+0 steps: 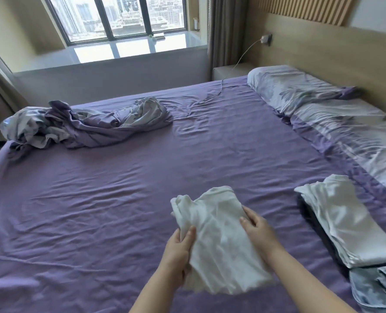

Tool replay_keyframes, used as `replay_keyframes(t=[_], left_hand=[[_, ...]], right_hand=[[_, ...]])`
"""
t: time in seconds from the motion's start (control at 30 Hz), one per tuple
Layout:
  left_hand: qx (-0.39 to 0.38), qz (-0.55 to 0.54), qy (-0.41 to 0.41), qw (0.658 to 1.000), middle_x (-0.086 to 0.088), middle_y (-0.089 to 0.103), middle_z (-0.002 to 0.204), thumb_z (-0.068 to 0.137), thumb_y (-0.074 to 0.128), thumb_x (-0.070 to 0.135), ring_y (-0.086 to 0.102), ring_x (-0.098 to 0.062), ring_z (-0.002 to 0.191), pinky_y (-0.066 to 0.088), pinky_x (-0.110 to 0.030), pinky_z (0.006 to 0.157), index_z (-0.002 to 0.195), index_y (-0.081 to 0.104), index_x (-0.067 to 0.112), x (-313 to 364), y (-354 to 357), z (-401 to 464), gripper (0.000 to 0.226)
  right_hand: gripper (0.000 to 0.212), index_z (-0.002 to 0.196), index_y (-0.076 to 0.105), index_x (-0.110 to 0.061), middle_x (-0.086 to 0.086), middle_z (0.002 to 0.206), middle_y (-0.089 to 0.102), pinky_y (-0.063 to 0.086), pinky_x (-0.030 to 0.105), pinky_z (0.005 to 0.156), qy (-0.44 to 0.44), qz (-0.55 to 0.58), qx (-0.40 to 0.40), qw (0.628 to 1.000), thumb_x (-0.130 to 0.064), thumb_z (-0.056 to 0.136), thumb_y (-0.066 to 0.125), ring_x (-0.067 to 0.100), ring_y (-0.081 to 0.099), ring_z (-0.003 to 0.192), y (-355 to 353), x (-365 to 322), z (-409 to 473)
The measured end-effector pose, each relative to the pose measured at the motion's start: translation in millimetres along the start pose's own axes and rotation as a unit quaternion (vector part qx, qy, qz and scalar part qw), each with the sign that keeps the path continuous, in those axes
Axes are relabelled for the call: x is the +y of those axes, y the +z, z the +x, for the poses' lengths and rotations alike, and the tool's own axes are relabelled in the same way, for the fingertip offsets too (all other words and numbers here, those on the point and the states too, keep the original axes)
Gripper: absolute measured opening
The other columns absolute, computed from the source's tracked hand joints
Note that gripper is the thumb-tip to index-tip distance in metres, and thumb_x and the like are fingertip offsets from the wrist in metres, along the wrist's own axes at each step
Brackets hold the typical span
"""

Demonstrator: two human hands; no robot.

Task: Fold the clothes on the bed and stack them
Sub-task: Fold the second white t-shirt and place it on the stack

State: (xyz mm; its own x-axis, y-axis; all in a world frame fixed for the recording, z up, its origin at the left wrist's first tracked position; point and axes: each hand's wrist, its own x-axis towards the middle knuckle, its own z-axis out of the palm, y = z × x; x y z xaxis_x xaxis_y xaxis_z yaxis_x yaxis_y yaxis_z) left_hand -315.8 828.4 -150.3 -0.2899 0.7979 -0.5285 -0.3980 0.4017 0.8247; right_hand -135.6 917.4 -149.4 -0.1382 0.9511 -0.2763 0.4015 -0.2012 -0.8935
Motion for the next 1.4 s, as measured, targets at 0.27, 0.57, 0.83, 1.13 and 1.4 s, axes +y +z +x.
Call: replay_keyframes(t=[0.27,0.57,0.83,1.13,1.4], left_hand=[[-0.028,-0.02,0.014,0.999,-0.014,0.072,0.097,0.095,0.054,0.018,0.07,-0.025,0.08,0.056,-0.032,0.062,0.108,0.061,0.008,-26.3,171.4,8.7,0.018],[-0.059,-0.052,0.009,0.997,-0.012,0.071,0.096,0.096,0.052,0.017,0.07,-0.022,0.078,0.056,-0.03,0.06,0.111,0.059,0.008,-65.9,364.0,46.5,0.02],[-0.013,0.076,-0.022,0.997,-0.004,0.069,0.102,0.096,0.053,0.021,0.066,-0.016,0.088,0.052,-0.024,0.069,0.107,0.061,0.014,-127.6,403.8,100.5,0.016],[0.181,0.346,-0.058,0.919,-0.008,0.054,0.117,0.082,0.051,0.05,0.045,-0.033,0.114,0.038,-0.035,0.089,0.111,0.056,0.018,-156.2,408.9,118.1,0.043],[0.102,0.104,-0.157,0.977,-0.009,0.064,0.119,0.048,0.073,0.069,0.066,-0.025,0.099,0.053,-0.039,0.089,0.124,0.055,0.007,-149.0,409.6,110.6,0.1]], right_hand=[[0.039,0.133,0.051,-0.015,-0.002,0.129,0.058,0.034,0.01,0.085,-0.036,-0.043,0.024,0.998,-0.013,0.094,0.052,0.008,0.053,0.112,-161.0,37.3,39.0],[0.039,0.132,0.052,-0.013,0.004,0.131,0.057,0.035,0.019,0.092,-0.029,-0.096,0.052,0.994,-0.015,0.093,0.054,0.017,0.052,0.12,-336.6,99.5,119.8],[0.042,0.135,0.048,-0.011,0.006,0.133,0.055,0.032,0.016,0.086,0.015,-0.123,0.05,0.991,-0.009,0.093,0.053,0.019,0.051,0.121,-368.7,175.5,160.1],[0.049,0.124,0.055,-0.003,0.021,0.107,0.063,0.045,0.04,0.09,0.092,-0.13,0.084,0.984,-0.021,0.081,0.07,0.034,0.058,0.103,-344.3,242.5,165.8],[0.027,0.102,0.061,0.002,0.011,0.095,0.065,0.047,0.028,0.066,0.188,0.025,0.014,0.982,-0.022,0.088,0.063,0.023,0.06,0.088,-341.8,213.1,158.3]])
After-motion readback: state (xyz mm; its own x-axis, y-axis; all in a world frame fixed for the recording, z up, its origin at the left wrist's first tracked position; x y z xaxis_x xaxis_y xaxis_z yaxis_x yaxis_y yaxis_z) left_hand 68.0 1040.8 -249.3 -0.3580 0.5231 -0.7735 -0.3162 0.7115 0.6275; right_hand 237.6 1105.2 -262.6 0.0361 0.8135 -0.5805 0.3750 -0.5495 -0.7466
